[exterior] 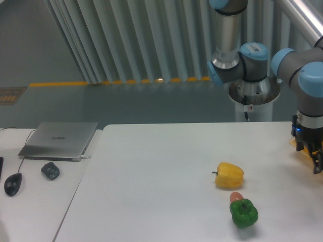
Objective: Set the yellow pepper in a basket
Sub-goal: 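Move the open gripper from the basket toward the yellow pepper, then lower the gripper over the yellow pepper and close on it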
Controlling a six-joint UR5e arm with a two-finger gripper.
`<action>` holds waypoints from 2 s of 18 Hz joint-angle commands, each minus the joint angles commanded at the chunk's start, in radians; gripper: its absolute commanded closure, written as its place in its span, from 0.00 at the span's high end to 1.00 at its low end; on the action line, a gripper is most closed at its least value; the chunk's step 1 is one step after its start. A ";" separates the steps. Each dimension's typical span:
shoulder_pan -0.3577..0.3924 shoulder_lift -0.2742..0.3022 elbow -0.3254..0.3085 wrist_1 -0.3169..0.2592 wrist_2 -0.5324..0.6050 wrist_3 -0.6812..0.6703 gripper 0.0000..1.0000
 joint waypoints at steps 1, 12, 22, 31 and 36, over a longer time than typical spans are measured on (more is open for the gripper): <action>-0.008 0.000 0.000 0.002 -0.014 -0.003 1.00; -0.040 0.008 -0.005 -0.002 -0.019 -0.013 1.00; -0.040 -0.009 -0.005 -0.002 0.010 -0.003 1.00; -0.065 -0.014 -0.002 0.002 0.007 -0.014 1.00; -0.104 -0.023 -0.014 -0.002 0.000 -0.084 1.00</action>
